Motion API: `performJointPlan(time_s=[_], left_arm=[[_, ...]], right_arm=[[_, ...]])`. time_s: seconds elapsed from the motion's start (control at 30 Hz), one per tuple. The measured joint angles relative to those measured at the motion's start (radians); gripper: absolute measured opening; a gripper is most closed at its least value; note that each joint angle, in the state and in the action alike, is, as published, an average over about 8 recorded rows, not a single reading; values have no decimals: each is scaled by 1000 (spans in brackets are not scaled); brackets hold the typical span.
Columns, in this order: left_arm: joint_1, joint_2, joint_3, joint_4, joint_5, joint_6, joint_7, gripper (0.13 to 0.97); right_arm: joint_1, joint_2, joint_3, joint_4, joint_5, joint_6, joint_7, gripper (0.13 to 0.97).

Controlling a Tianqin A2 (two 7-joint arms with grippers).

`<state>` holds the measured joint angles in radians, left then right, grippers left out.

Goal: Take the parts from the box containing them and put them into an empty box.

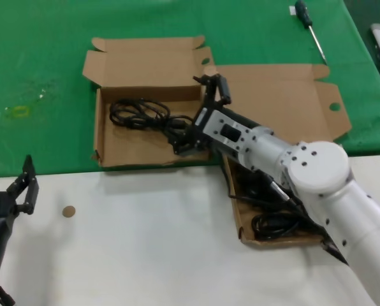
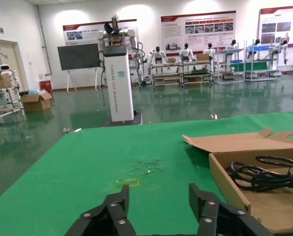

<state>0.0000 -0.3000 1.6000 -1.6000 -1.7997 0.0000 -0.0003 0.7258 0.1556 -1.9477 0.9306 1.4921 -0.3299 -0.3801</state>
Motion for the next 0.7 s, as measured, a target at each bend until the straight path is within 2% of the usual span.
performJointPlan(time_s=[0.1,0.37,0.5,0.7], left_arm=[[0,0,0,0,0,0,0,408],[0,0,0,0,0,0,1,629],[0,0,0,0,0,0,0,629],[0,0,0,0,0,0,0,767]], right_arm=[[-38,8,18,35,16,17,20,966],[-139,28,67,128,59,63,72,966],[-189,38,90,174,80,86,99,966],[-264,53,127,243,112,120,138,966]])
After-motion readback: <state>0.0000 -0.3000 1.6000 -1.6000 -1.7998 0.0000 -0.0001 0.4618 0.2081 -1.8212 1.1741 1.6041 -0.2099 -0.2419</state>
